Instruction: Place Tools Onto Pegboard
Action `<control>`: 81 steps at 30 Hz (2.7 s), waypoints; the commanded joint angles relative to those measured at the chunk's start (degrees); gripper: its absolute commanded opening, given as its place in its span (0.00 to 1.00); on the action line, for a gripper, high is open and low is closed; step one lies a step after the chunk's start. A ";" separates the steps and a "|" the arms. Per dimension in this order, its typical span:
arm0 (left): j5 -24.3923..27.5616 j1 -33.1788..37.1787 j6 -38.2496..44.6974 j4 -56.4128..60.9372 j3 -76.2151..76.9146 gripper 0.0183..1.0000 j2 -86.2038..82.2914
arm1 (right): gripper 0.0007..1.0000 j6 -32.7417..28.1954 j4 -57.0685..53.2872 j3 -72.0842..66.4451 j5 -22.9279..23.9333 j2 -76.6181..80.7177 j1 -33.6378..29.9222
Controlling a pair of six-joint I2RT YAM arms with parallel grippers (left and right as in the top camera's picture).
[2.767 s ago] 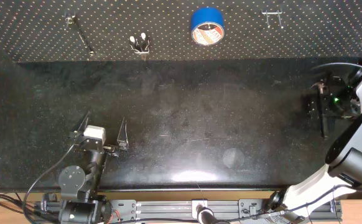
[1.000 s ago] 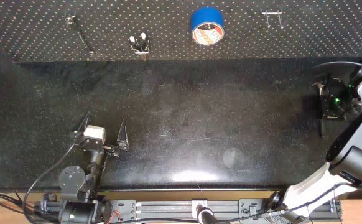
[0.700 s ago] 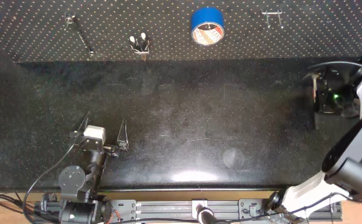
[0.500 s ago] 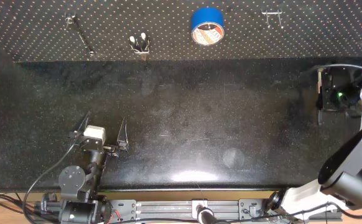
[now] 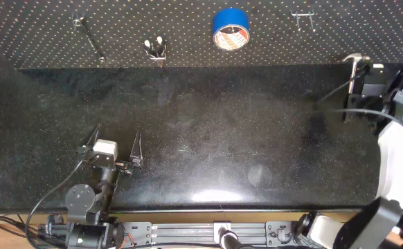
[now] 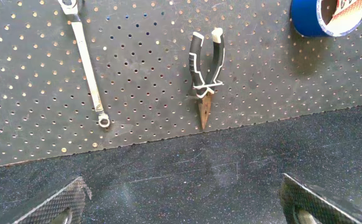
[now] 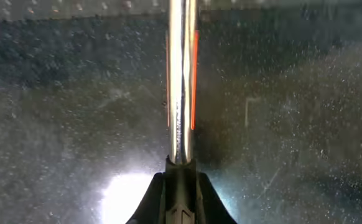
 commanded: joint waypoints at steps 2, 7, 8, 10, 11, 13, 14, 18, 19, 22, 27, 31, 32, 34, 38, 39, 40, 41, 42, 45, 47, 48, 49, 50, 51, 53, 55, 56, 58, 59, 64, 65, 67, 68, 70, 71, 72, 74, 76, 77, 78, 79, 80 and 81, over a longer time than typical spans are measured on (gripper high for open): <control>1.29 0.11 0.68 -0.33 -0.07 1.00 -0.57 | 0.08 2.43 2.12 -1.97 -1.46 -6.21 2.62; 1.29 0.11 0.68 -0.33 -0.07 0.99 -0.59 | 0.07 2.47 3.28 -1.97 -3.52 -10.93 5.46; 1.29 0.11 0.68 -0.33 -0.07 1.00 -0.59 | 0.08 2.58 3.89 -1.97 -5.16 -12.02 6.25; 1.29 0.11 0.68 -0.33 -0.07 1.00 -0.57 | 0.07 3.02 5.01 -1.97 -5.92 -14.21 8.48; 1.29 0.11 0.68 -0.33 -0.07 0.99 -0.57 | 0.07 2.99 5.38 -1.97 -5.90 -15.10 9.60; 1.29 0.11 0.68 -0.33 -0.07 1.00 -0.59 | 0.08 3.04 5.77 -1.97 -5.92 -16.90 11.58; 1.29 0.11 0.68 -0.33 -0.07 1.00 -0.57 | 0.07 3.04 5.77 -1.97 -5.92 -18.12 12.74; 1.29 0.11 0.68 -0.33 -0.07 0.99 -0.59 | 0.07 3.04 5.92 -1.97 -5.92 -21.44 15.87; 1.29 0.11 0.68 -0.33 -0.07 0.99 -0.57 | 0.07 3.58 6.05 -1.97 -5.92 -21.81 16.35; 1.29 0.11 0.68 -0.33 -0.07 1.00 -0.59 | 0.07 6.58 8.02 -1.97 -5.92 -21.68 17.68; 1.29 0.11 0.66 -0.33 -0.07 1.00 -0.59 | 0.07 12.66 13.66 -1.97 -5.97 -19.08 20.04; 1.29 0.11 0.68 -0.33 -0.07 1.00 -0.57 | 0.07 17.03 15.72 -1.97 -5.92 -16.09 20.63; 1.29 0.11 0.68 -0.33 -0.07 1.00 -0.57 | 0.07 17.68 15.89 -1.97 -5.90 -15.52 20.61; 1.29 0.11 0.68 -0.33 -0.07 1.00 -0.59 | 0.07 18.05 16.76 -1.97 -5.92 -14.64 20.63; 1.29 0.11 0.68 -0.33 -0.07 1.00 -0.59 | 0.07 20.65 20.87 -1.97 -5.95 -12.48 20.70; 1.29 0.11 0.68 -0.33 -0.07 1.00 -0.59 | 0.07 21.03 21.66 -1.97 -5.95 -11.80 20.85; 1.29 0.11 0.68 -0.33 -0.07 1.00 -0.57 | 0.07 21.05 22.01 -1.97 -5.95 -11.26 20.96; 1.29 0.11 0.68 -0.33 -0.07 1.00 -0.57 | 0.08 21.05 22.08 -1.97 -5.97 -10.73 21.20; 1.29 0.11 0.68 -0.33 -0.07 0.99 -0.59 | 0.07 21.05 22.05 -1.97 -5.95 -10.40 21.38; 1.29 0.11 0.66 -0.33 -0.07 1.00 -0.59 | 0.08 21.03 22.34 -1.97 -5.95 -9.31 21.81; 1.29 0.11 0.68 -0.33 -0.07 1.00 -0.59 | 0.07 21.00 22.71 -1.97 -5.92 -8.81 21.94; 1.29 0.11 0.68 -0.33 -0.07 1.00 -0.57 | 0.07 21.03 22.93 -1.97 -5.95 -8.63 21.99; 1.29 0.11 0.68 -0.33 -0.07 1.00 -0.57 | 0.07 21.00 23.30 -1.97 -5.95 -8.39 22.18; 1.29 0.11 0.68 -0.33 -0.07 0.99 -0.57 | 0.08 21.00 23.58 -1.97 -5.95 -8.09 22.21; 1.29 0.11 0.68 -0.33 -0.07 1.00 -0.57 | 0.07 20.98 23.87 -1.97 -5.92 -7.65 22.23; 1.29 0.11 0.68 -0.35 -0.07 1.00 -0.59 | 0.07 20.98 25.14 -1.97 -5.92 -6.38 22.23; 1.29 0.11 0.66 -0.33 -0.07 1.00 -0.59 | 0.07 20.98 26.32 -1.97 -5.92 -5.44 22.23; 1.29 0.11 0.68 -0.33 -0.07 1.00 -0.57 | 0.07 20.98 26.58 -1.97 -5.92 -5.18 22.23; 1.29 0.11 0.68 -0.33 -0.07 1.00 -0.59 | 0.07 20.35 26.73 -1.97 -5.90 -4.48 22.23; 1.29 0.11 0.68 -0.33 -0.07 1.00 -0.59 | 0.07 19.56 26.75 -1.97 -5.57 -3.69 22.14; 1.29 0.11 0.68 -0.35 -0.07 0.99 -0.59 | 0.07 19.04 28.81 -1.97 -5.49 -0.96 22.16; 1.29 0.11 0.68 -0.33 -0.07 1.00 -0.59 | 0.07 19.04 29.14 -1.97 -5.49 -0.42 22.16; 1.29 0.11 0.68 -0.33 -0.07 1.00 -0.57 | 0.07 19.04 29.11 -1.97 -5.49 0.37 22.10; 1.29 0.11 0.68 -0.33 -0.07 1.00 -0.57 | 0.07 19.02 29.16 -1.97 -5.49 0.83 22.10; 1.29 0.11 0.68 -0.33 -0.07 1.00 -0.59 | 0.07 19.02 29.44 -1.97 -5.49 1.36 22.10; 1.29 0.11 0.68 -0.33 -0.07 0.99 -0.59 | 0.07 19.04 29.70 -1.97 -5.49 1.68 22.10; 1.29 0.11 0.68 -0.33 -0.07 1.00 -0.59 | 0.07 19.04 29.90 -1.97 -5.49 1.88 22.10; 1.29 0.11 0.68 -0.33 -0.07 1.00 -0.59 | 0.07 19.04 30.21 -1.97 -5.49 2.23 22.10; 1.29 0.11 0.66 -0.33 -0.07 0.99 -0.59 | 0.07 19.04 30.36 -1.97 -5.49 2.56 22.10; 1.29 0.11 0.68 -0.33 -0.07 1.00 -0.57 | 0.07 19.04 30.34 -1.97 -5.49 2.60 22.10; 1.29 0.11 0.68 -0.33 -0.07 1.00 -0.59 | 0.07 19.04 30.32 -1.97 -5.49 2.60 22.10; 1.29 0.11 0.68 -0.33 -0.07 1.00 -0.59 | 0.07 19.04 30.32 -1.97 -5.49 2.60 22.10; 1.29 0.11 0.68 -0.33 -0.07 1.00 -0.59 | 0.07 19.04 30.32 -1.97 -5.49 2.60 22.10; 1.29 0.11 0.68 -0.33 -0.07 1.00 -0.59 | 0.08 19.04 30.32 -1.97 -5.49 2.60 22.10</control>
